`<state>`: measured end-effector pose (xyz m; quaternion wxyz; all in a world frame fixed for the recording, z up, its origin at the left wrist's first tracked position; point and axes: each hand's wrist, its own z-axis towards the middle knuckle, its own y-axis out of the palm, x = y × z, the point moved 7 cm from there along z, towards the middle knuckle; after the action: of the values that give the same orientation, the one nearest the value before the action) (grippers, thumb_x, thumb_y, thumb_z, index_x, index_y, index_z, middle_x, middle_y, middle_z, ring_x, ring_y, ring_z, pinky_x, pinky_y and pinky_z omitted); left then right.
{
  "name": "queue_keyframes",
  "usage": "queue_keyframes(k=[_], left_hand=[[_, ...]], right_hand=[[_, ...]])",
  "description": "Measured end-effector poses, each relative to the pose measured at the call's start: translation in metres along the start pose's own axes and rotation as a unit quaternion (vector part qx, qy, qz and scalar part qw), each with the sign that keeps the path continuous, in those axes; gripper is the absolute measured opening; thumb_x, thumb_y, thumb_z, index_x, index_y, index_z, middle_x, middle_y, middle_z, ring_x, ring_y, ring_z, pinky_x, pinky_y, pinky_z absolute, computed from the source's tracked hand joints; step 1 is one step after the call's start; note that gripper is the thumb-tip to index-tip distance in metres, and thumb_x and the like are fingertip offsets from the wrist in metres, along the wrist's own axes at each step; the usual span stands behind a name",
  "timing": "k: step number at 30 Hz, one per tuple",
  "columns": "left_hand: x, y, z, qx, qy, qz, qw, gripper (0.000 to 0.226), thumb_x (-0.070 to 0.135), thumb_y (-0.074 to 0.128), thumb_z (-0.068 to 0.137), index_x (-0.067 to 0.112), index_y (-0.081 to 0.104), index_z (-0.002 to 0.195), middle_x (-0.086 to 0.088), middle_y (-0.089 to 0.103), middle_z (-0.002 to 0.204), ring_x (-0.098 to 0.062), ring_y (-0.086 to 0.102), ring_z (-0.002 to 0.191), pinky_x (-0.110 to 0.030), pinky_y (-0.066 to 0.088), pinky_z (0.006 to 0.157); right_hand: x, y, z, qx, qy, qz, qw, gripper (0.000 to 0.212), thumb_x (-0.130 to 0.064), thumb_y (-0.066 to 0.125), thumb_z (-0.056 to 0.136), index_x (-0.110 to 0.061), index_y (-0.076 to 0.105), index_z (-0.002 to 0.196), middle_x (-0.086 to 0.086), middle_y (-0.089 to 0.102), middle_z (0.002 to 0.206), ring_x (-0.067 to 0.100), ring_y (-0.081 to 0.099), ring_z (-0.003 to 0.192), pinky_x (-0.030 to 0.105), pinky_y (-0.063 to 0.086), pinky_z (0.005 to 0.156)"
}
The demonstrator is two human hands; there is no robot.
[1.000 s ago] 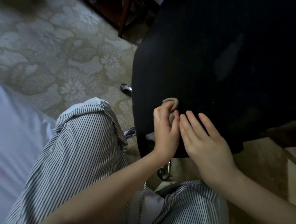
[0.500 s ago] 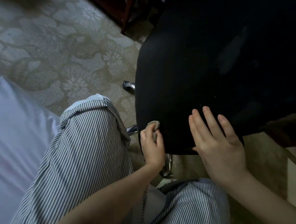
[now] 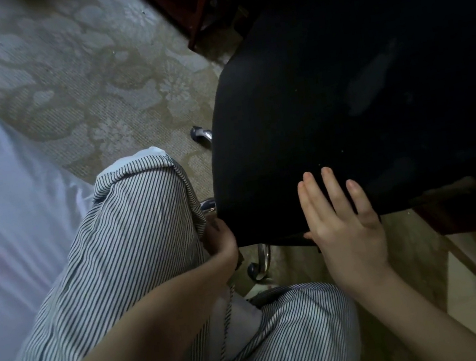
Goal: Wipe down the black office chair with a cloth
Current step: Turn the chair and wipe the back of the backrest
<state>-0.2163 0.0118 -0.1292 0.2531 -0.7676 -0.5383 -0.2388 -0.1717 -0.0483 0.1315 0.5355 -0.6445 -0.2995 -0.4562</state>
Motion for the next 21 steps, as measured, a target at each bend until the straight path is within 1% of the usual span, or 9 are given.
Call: queue_keyframes(k=[2,5,7,9,12,14,17,19,21], left_hand=[[0.003,0.000,-0.007,-0.007,-0.001,-0.004,1.000,0.031,0.021,0.036,0.101,0.009,0.052,0.126,-0.014,0.050,0.130,-0.026,0.046,0.119,-0.015,0.025,0.082],[0.012,0.001,-0.017,-0.019,0.019,-0.026,0.999,0.029,0.018,0.041,0.099,0.011,0.054,0.123,-0.013,0.046,0.130,-0.026,0.043,0.122,-0.009,0.025,0.079],[0.024,0.001,-0.025,-0.029,0.047,-0.015,0.998,0.028,0.016,0.044,0.097,0.013,0.057,0.122,-0.014,0.046,0.128,-0.027,0.043,0.122,-0.015,0.025,0.086],[0.035,0.003,-0.034,-0.046,0.059,-0.012,0.997,0.030,0.017,0.043,0.097,0.016,0.054,0.124,-0.014,0.046,0.126,-0.025,0.043,0.118,-0.017,0.026,0.089],[0.056,0.008,-0.054,-0.066,0.088,-0.010,0.994,0.028,0.020,0.042,0.096,0.017,0.052,0.122,-0.015,0.045,0.122,-0.030,0.047,0.111,-0.030,0.034,0.095],[0.074,0.009,-0.073,-0.072,0.115,-0.014,0.991,0.025,0.023,0.042,0.096,0.019,0.052,0.119,-0.012,0.044,0.116,-0.031,0.050,0.105,-0.036,0.039,0.094],[0.098,0.008,-0.104,-0.081,0.153,-0.044,0.984,0.024,0.024,0.042,0.096,0.021,0.051,0.118,-0.004,0.041,0.110,-0.028,0.051,0.103,-0.037,0.042,0.094],[0.112,0.006,-0.126,-0.087,0.180,-0.071,0.977,0.022,0.025,0.043,0.096,0.023,0.052,0.115,-0.001,0.039,0.107,-0.026,0.051,0.103,-0.034,0.041,0.092],[0.126,0.005,-0.149,-0.092,0.199,-0.100,0.971,0.020,0.026,0.043,0.096,0.025,0.052,0.114,0.002,0.039,0.108,-0.022,0.050,0.104,-0.027,0.037,0.088]], right_hand=[[0.000,-0.002,0.002,0.006,0.001,0.001,1.000,0.067,-0.037,0.073,0.072,-0.011,0.055,0.131,0.006,0.055,0.135,0.026,0.031,0.130,0.041,0.004,0.111],[0.001,-0.005,0.005,0.005,0.001,0.012,1.000,0.068,-0.037,0.076,0.070,-0.011,0.056,0.129,0.006,0.056,0.134,0.026,0.031,0.129,0.041,0.005,0.111],[0.002,-0.006,0.008,0.007,-0.006,0.025,1.000,0.067,-0.037,0.077,0.069,-0.011,0.058,0.127,0.006,0.057,0.132,0.025,0.036,0.128,0.041,0.006,0.111],[0.003,-0.009,0.008,0.015,-0.017,0.044,0.999,0.065,-0.041,0.075,0.070,-0.010,0.060,0.125,0.006,0.059,0.130,0.023,0.045,0.127,0.041,0.008,0.112],[0.008,-0.021,0.005,0.050,-0.027,0.132,0.990,0.061,-0.045,0.072,0.073,-0.008,0.064,0.119,0.010,0.062,0.124,0.025,0.053,0.122,0.041,0.018,0.109],[0.016,-0.034,0.001,0.069,-0.018,0.166,0.984,0.060,-0.038,0.074,0.071,-0.006,0.062,0.121,0.013,0.060,0.126,0.028,0.048,0.125,0.042,0.015,0.111],[0.041,-0.048,-0.011,0.081,0.015,0.167,0.983,0.067,-0.026,0.077,0.071,-0.006,0.054,0.131,0.015,0.050,0.137,0.028,0.032,0.131,0.041,0.003,0.113],[0.065,-0.054,-0.019,0.096,0.043,0.159,0.982,0.071,-0.024,0.076,0.073,-0.008,0.048,0.136,0.015,0.045,0.142,0.029,0.028,0.133,0.041,0.003,0.113],[0.089,-0.058,-0.026,0.118,0.061,0.166,0.977,0.075,-0.025,0.076,0.075,-0.008,0.042,0.140,0.015,0.037,0.146,0.029,0.026,0.134,0.037,0.008,0.111]])
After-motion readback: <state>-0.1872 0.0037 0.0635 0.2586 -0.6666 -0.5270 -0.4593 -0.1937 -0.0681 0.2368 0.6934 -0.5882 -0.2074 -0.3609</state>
